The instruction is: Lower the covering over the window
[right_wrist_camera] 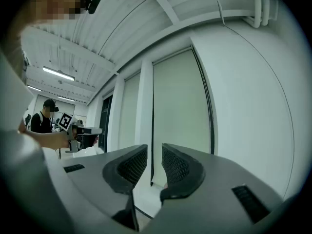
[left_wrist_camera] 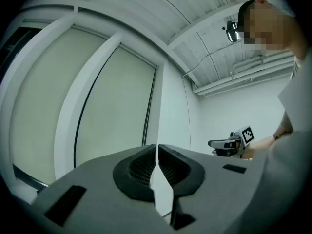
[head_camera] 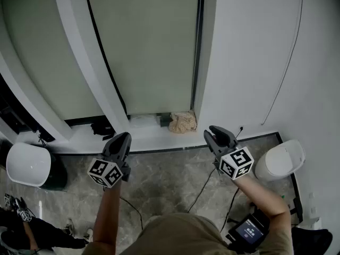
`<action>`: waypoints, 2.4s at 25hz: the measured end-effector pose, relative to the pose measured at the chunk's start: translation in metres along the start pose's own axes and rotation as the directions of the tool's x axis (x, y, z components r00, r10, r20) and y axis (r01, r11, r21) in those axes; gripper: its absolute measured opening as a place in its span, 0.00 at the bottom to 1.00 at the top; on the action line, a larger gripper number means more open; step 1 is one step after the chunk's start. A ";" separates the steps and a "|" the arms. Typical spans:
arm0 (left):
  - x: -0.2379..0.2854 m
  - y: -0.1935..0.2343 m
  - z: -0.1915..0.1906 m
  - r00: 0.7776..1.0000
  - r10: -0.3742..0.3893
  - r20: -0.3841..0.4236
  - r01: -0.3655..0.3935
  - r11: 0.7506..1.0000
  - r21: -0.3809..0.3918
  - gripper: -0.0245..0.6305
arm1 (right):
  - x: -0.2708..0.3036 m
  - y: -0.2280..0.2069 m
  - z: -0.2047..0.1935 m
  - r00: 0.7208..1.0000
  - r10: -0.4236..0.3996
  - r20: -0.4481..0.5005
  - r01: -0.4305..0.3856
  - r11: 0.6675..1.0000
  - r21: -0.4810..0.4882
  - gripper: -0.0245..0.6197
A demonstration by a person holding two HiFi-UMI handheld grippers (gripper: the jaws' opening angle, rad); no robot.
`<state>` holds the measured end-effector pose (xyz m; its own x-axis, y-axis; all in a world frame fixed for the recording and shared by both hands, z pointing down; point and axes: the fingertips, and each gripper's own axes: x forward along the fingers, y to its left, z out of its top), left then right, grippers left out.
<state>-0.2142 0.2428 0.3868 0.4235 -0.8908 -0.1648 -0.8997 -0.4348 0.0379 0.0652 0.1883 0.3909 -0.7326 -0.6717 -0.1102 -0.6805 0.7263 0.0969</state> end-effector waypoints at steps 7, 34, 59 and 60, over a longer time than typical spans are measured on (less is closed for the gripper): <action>0.002 -0.012 0.000 1.000 0.008 0.005 -0.008 1.000 0.003 0.09 | -0.006 -0.004 0.002 1.000 0.008 0.004 -0.008 1.000 0.001 0.19; 0.080 -0.039 -0.006 1.000 -0.010 0.014 0.010 1.000 0.011 0.09 | 0.013 -0.055 -0.005 0.998 0.051 -0.026 -0.050 0.998 0.028 0.19; 0.162 0.093 -0.022 0.991 -0.137 0.000 0.137 0.989 -0.060 0.09 | 0.145 -0.074 -0.021 0.997 -0.063 -0.054 0.063 0.998 0.005 0.19; 0.163 0.095 -0.024 0.990 -0.140 -0.002 0.140 0.988 -0.061 0.09 | 0.148 -0.074 -0.021 0.997 -0.064 -0.053 0.064 0.998 0.004 0.19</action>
<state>-0.2282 0.0529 0.3868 0.5456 -0.8213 -0.1666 -0.8236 -0.5623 0.0750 0.0064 0.0319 0.3886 -0.6877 -0.7232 -0.0638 -0.7258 0.6826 0.0854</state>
